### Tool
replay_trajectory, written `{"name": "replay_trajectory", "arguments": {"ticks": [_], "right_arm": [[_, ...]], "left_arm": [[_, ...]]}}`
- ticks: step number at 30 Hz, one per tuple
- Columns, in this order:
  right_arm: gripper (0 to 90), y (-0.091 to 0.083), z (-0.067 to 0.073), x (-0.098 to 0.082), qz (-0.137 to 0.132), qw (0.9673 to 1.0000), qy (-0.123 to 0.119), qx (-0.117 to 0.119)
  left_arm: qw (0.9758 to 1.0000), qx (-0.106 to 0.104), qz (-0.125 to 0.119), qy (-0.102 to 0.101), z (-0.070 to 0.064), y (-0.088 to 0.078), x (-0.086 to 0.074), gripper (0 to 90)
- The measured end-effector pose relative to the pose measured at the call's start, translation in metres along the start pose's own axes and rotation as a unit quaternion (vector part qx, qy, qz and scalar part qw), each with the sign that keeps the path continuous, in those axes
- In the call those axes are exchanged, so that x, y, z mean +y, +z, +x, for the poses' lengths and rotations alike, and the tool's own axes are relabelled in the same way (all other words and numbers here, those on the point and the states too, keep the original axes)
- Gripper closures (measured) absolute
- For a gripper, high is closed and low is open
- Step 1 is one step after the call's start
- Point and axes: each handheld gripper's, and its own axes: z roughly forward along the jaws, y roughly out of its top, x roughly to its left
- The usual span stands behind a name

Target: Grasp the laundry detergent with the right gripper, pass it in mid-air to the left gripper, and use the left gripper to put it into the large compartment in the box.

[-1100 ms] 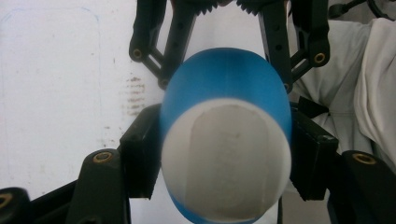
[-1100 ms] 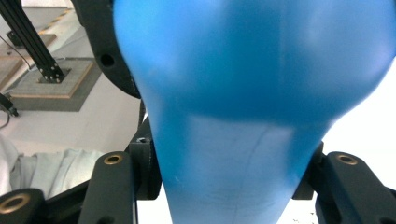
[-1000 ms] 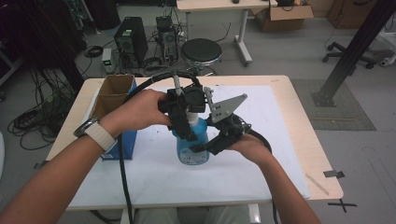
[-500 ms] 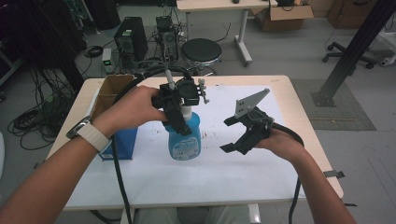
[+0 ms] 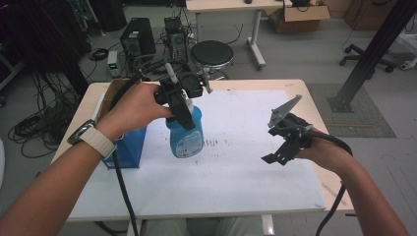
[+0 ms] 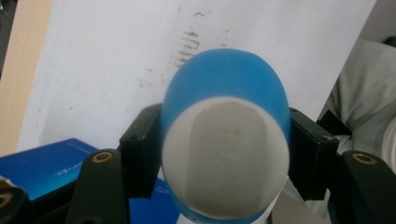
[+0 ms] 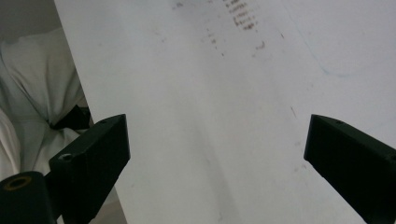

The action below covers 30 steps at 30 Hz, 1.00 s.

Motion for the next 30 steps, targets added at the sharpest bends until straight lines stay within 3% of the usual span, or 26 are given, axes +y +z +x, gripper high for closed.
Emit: {"name": "replay_trajectory", "arguments": {"ticks": [7,14,15,19,20,21,22,23,25,30], "right_arm": [[7.0,-0.015,-0.007,-0.021,0.023,0.9994,0.022,-0.014],[7.8,-0.024,-0.010,-0.034,0.038,0.9987,0.027,-0.018],[7.8,-0.024,-0.010,-0.034,0.038,0.9987,0.027,-0.018],[7.8,-0.028,-0.013,-0.041,0.047,0.9981,0.034,-0.020],[7.8,-0.028,-0.014,-0.041,0.050,0.9979,0.034,-0.021],[7.8,-0.029,-0.014,-0.042,0.054,0.9977,0.034,-0.024],[7.8,-0.030,-0.014,-0.043,0.056,0.9976,0.033,-0.024],[7.8,-0.030,-0.014,-0.043,0.056,0.9976,0.033,-0.024],[7.8,-0.031,-0.015,-0.044,0.059,0.9974,0.033,-0.025],[8.1,-0.031,-0.016,-0.044,0.063,0.9973,0.030,-0.025]], "left_arm": [[0.9988,0.004,0.000,-0.048,0.011,-0.009,-0.001,38.2],[0.9946,0.019,0.001,-0.102,0.019,-0.016,-0.004,38.2],[0.9946,0.019,0.001,-0.102,0.019,-0.016,-0.004,38.2],[0.9887,0.034,-0.005,-0.146,0.024,-0.021,-0.009,38.1],[0.9887,0.034,-0.005,-0.146,0.024,-0.021,-0.009,38.1],[0.9855,0.040,-0.003,-0.165,0.027,-0.023,-0.011,38.2],[0.9837,0.044,-0.001,-0.174,0.029,-0.025,-0.012,38.2],[0.9837,0.044,-0.001,-0.174,0.029,-0.025,-0.012,38.2],[0.9778,0.059,-0.003,-0.201,0.033,-0.031,-0.012,38.2],[0.9651,0.060,-0.014,-0.254,0.043,-0.038,-0.017,38.2]]}}
